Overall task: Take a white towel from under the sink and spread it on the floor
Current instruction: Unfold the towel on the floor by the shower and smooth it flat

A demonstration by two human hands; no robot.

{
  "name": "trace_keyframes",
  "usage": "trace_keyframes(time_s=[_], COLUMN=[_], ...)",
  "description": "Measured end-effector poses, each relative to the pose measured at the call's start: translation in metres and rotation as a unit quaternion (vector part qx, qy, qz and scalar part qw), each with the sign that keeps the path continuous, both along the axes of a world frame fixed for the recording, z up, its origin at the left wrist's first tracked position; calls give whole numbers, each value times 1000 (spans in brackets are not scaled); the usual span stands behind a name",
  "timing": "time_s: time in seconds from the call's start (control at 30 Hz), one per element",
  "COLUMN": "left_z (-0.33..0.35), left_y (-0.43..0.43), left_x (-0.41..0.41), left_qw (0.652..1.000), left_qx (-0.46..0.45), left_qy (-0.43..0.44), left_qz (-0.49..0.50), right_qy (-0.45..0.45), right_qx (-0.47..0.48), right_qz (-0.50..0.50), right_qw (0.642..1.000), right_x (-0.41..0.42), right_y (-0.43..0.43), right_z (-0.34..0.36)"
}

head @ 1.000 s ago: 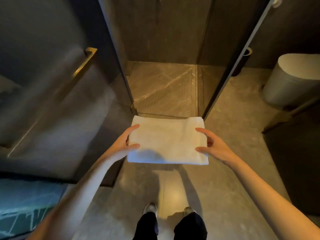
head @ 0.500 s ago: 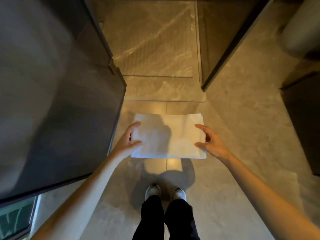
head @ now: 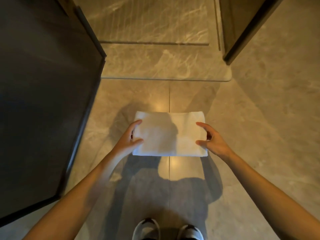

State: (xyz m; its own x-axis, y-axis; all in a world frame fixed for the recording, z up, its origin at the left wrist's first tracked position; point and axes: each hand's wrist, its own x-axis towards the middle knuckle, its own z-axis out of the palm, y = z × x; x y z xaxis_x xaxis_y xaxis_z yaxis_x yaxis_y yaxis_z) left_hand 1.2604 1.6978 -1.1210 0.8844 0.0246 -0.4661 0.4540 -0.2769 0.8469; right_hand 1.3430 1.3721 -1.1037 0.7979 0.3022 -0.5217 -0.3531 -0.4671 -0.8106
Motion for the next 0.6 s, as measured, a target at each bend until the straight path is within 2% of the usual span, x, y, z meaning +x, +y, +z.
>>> trace_keyframes(time_s=[0.23,0.4,0.6], left_z=[-88,-107,-113], left_y=[7,6,9], left_x=[10,21,26], left_qw=[999,998,992], left_qx=[14,32,110], left_qy=[-40,-45,-47], left_qz=[-21,-22,-28], right_qy=[-6,-24,-27], right_qx=[5,-1,-30], right_qz=[5,20,55], right_qw=[1000,1000,998], right_x=[9,16,24], right_y=[2,2,-4], right_z=[-82,-99,-106])
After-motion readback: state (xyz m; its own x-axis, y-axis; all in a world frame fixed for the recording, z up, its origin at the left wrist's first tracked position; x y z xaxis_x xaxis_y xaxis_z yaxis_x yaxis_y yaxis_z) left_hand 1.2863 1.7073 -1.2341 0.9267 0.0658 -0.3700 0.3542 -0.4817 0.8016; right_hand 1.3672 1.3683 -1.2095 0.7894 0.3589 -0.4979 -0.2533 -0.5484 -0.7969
